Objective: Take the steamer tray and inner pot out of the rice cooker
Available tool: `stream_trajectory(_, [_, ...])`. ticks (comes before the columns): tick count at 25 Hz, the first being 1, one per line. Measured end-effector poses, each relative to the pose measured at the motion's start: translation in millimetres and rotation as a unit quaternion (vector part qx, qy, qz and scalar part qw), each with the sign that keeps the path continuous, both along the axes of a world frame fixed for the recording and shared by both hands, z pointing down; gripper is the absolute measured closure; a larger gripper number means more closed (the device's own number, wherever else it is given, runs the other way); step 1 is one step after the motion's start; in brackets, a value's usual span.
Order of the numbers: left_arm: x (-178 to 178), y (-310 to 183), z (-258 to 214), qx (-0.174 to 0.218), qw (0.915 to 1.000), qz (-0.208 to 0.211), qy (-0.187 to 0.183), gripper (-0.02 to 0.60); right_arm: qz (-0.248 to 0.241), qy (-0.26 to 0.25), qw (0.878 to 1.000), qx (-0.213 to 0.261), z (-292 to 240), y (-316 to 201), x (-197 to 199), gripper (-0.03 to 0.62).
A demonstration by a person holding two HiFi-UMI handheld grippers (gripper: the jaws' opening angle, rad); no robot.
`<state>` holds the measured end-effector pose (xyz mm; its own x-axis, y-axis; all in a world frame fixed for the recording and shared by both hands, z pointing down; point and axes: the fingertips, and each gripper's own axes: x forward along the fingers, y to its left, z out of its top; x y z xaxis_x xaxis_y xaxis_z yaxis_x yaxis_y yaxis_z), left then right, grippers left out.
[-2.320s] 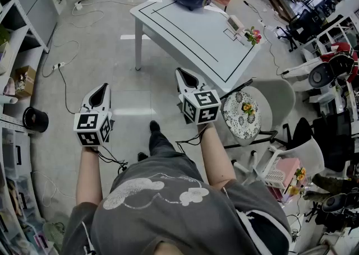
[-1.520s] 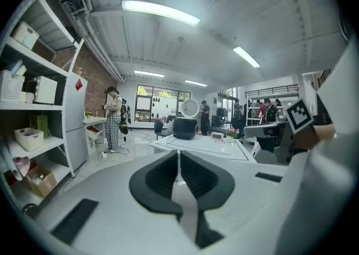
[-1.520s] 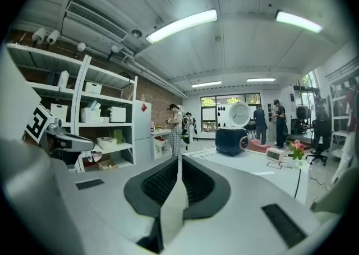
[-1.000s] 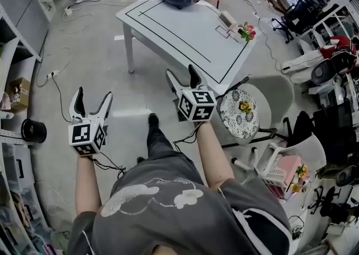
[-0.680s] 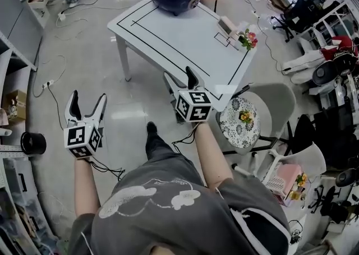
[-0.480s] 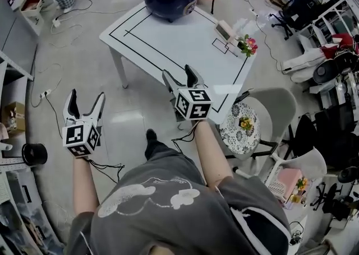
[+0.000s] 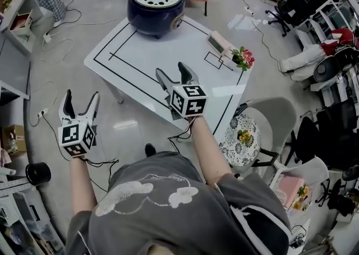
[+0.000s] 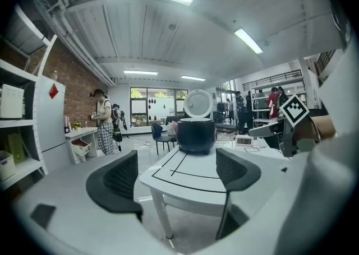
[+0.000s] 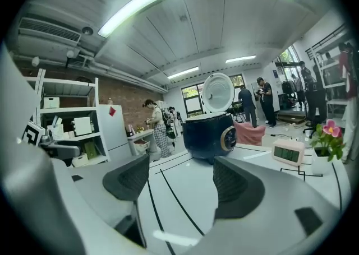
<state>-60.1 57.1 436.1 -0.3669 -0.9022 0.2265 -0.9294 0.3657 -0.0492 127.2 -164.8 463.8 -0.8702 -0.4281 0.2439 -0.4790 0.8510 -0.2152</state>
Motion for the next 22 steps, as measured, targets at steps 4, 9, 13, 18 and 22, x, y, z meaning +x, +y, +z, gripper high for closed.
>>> stream_trajectory(4, [-11,-30,-2,-0.001,1.0,0.007,-0.004,0.153,0.003,-0.003,1.0,-0.001,0,-25,-6,0.252])
stream_trajectory(9, [-20,-67,-2,0.001,0.9996,0.029,-0.001,0.153,0.011,0.014,1.0,0.012,5,-48,-15,0.252])
stream_trajectory(13, [-30,-103,4,0.002,0.9983,0.058,0.001,0.153,0.026,0.014,1.0,0.002,10,-66,-23,0.252])
stream_trajectory(18, [-83,-157,-9,0.011,0.9955,0.094,-0.003,0.153,0.065,0.015,0.998,-0.013,4,-103,-51,0.252])
stream_trajectory(22, [-146,-218,-39,0.01,0.9905,0.137,-0.005,0.153,0.118,0.002,0.993,-0.031,-30,-144,-84,0.252])
